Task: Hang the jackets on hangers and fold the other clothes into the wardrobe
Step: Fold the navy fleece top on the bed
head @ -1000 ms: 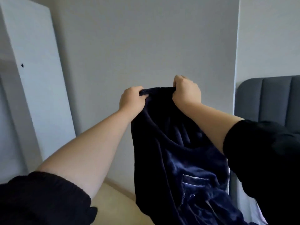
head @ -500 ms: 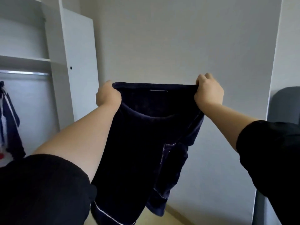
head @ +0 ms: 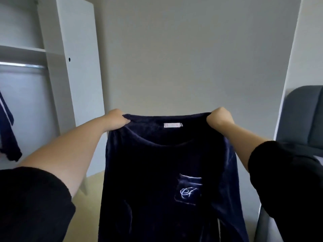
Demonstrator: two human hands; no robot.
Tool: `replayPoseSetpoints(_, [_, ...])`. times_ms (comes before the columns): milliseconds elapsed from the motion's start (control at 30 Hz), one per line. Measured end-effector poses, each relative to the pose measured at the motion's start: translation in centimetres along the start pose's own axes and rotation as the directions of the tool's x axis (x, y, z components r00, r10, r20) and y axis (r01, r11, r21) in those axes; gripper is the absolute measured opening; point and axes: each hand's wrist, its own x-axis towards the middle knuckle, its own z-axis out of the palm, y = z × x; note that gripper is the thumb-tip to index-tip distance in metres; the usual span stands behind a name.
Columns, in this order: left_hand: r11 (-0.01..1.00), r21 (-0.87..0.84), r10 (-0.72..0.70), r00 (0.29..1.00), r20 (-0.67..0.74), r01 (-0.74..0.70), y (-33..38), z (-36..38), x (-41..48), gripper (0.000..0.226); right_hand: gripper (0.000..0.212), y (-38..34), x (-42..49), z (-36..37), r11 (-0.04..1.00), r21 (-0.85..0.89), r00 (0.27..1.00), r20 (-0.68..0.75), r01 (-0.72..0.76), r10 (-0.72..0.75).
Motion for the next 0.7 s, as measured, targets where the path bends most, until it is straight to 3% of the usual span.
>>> replayPoseSetpoints(67, [0.976, -0.210, -0.051, 0.998, 0.031, 0.057, 0.1, 0.4, -0.1, 0.038, 0.015, 0.6, 0.1, -1.0, 0.998, 0.053, 0.999, 0.019, -0.029, 0.028])
replayPoseSetpoints(133, [0.934, -0.328, -0.056, 0.966, 0.253, 0.140, 0.8, 0.7, -0.3, 0.045, 0.012, 1.4, 0.2, -2.2, 0.992, 0.114, 0.993, 0.108, -0.049, 0.037])
replayPoseSetpoints(233, [0.946, -0.263, 0.004, 0.802, 0.598, 0.191, 2.4, 1.3, -1.0, 0.030, 0.030, 3.1, 0.1, -3.7, 0.979, 0.174, 0.965, 0.254, -0.105, 0.058])
replayPoseSetpoints(300, [0.985, -0.120, -0.017, 0.755, 0.656, 0.127, 3.2, 2.1, -1.4, 0.024, 0.044, 4.5, -0.2, -4.4, 0.991, 0.100, 0.930, 0.365, -0.084, 0.042])
replayPoseSetpoints(367, [0.997, 0.018, -0.074, 0.810, 0.582, 0.078, 4.0, 3.2, -1.4, 0.020, 0.044, 5.6, -0.9, -5.1, 0.995, 0.066, 0.849, 0.528, -0.068, 0.023])
replayPoseSetpoints(433, [0.991, 0.128, -0.084, 0.922, 0.378, 0.037, 4.9, 4.4, -1.3, 0.011, 0.036, 6.7, -1.8, -6.0, 0.997, 0.009, 0.750, 0.659, -0.071, 0.048])
replayPoseSetpoints(500, [0.980, 0.200, -0.019, 0.993, 0.119, -0.005, 5.8, 5.6, -0.9, 0.018, 0.033, 7.5, -2.5, -6.7, 0.966, -0.257, 0.757, 0.637, 0.028, 0.147])
replayPoseSetpoints(600, [0.998, 0.054, -0.001, 0.988, -0.156, 0.009, 7.8, 6.9, -0.8, 0.016, 0.027, 7.5, -3.7, -8.0, 0.772, -0.614, 0.922, 0.374, 0.166, 0.100])
replayPoseSetpoints(667, [0.995, -0.088, -0.070, 0.965, -0.255, 0.049, 9.2, 7.1, -0.8, 0.018, 0.010, 7.3, -4.1, -9.9, 0.808, -0.585, 0.994, 0.111, 0.071, -0.007])
replayPoseSetpoints(700, [0.989, -0.135, -0.097, 0.952, -0.291, 0.060, 10.0, 6.9, -0.9, 0.017, 0.013, 7.3, -4.2, -11.1, 0.859, -0.512, 0.998, -0.053, -0.012, -0.018])
